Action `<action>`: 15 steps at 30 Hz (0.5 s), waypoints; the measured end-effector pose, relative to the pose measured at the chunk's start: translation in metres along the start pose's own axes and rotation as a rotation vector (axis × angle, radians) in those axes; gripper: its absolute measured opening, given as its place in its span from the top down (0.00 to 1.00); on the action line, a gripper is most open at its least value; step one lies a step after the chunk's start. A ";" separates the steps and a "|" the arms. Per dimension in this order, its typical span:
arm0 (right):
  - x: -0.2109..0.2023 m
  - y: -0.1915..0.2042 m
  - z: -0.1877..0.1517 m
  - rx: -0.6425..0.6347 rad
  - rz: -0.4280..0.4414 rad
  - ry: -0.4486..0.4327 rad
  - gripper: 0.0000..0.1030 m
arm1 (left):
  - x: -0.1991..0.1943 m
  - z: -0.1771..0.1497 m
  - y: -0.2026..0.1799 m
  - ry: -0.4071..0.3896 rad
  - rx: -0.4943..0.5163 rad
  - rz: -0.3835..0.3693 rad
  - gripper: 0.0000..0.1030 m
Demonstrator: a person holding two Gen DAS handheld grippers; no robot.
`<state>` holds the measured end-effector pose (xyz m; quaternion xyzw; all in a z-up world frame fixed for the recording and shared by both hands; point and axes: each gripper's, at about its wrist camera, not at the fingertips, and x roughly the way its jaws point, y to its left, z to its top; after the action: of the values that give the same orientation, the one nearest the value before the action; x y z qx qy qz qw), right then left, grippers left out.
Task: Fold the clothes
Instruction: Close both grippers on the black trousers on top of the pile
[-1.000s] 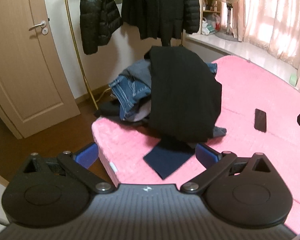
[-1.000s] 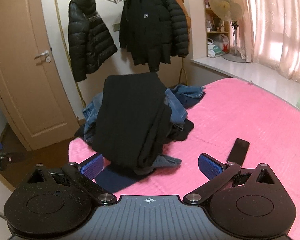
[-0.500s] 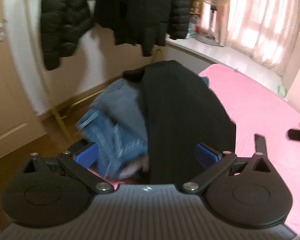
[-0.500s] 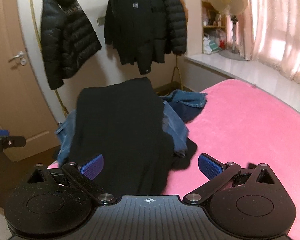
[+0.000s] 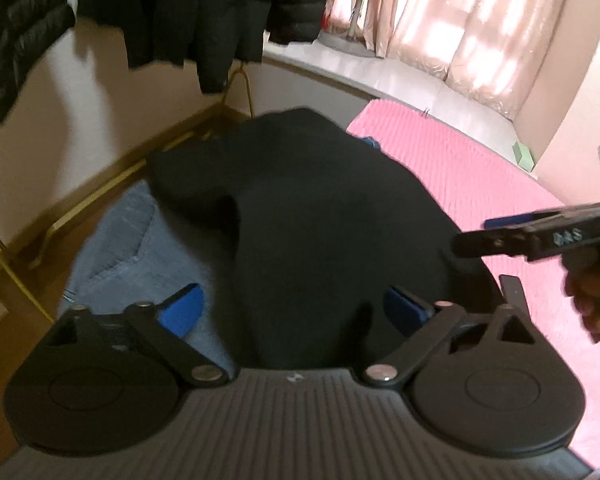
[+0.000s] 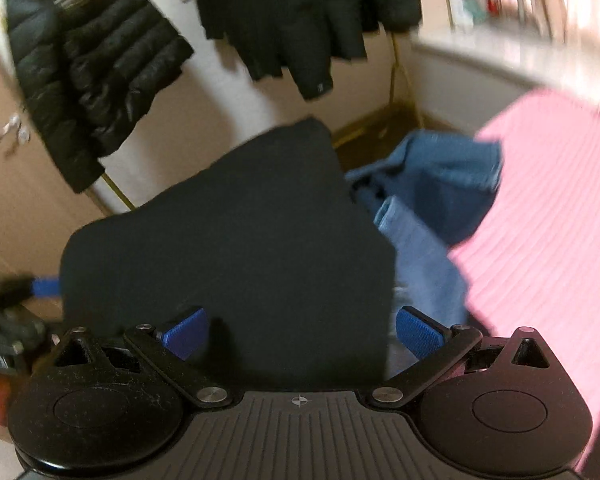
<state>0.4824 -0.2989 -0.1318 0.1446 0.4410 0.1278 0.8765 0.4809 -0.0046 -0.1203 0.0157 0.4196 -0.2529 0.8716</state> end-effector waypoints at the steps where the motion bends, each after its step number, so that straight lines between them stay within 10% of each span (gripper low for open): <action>1: 0.008 -0.005 0.002 0.033 0.013 0.010 0.00 | 0.006 -0.001 0.003 0.007 -0.012 -0.005 0.22; 3: 0.011 -0.003 0.004 0.036 -0.001 0.012 0.01 | 0.009 -0.002 0.008 0.008 -0.027 -0.027 0.34; 7: -0.002 0.018 0.004 -0.038 -0.083 -0.008 0.90 | 0.004 0.003 0.009 -0.017 -0.011 -0.052 0.75; 9: -0.012 0.026 0.003 -0.066 -0.106 -0.029 0.95 | -0.003 0.011 0.002 -0.039 0.021 -0.065 0.94; 15: -0.096 0.033 -0.006 0.005 -0.073 -0.196 0.98 | -0.051 0.032 -0.040 -0.141 0.170 -0.143 0.99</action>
<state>0.4190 -0.3010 -0.0525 0.1425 0.3583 0.0796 0.9192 0.4596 -0.0252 -0.0547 0.0417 0.3345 -0.3496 0.8742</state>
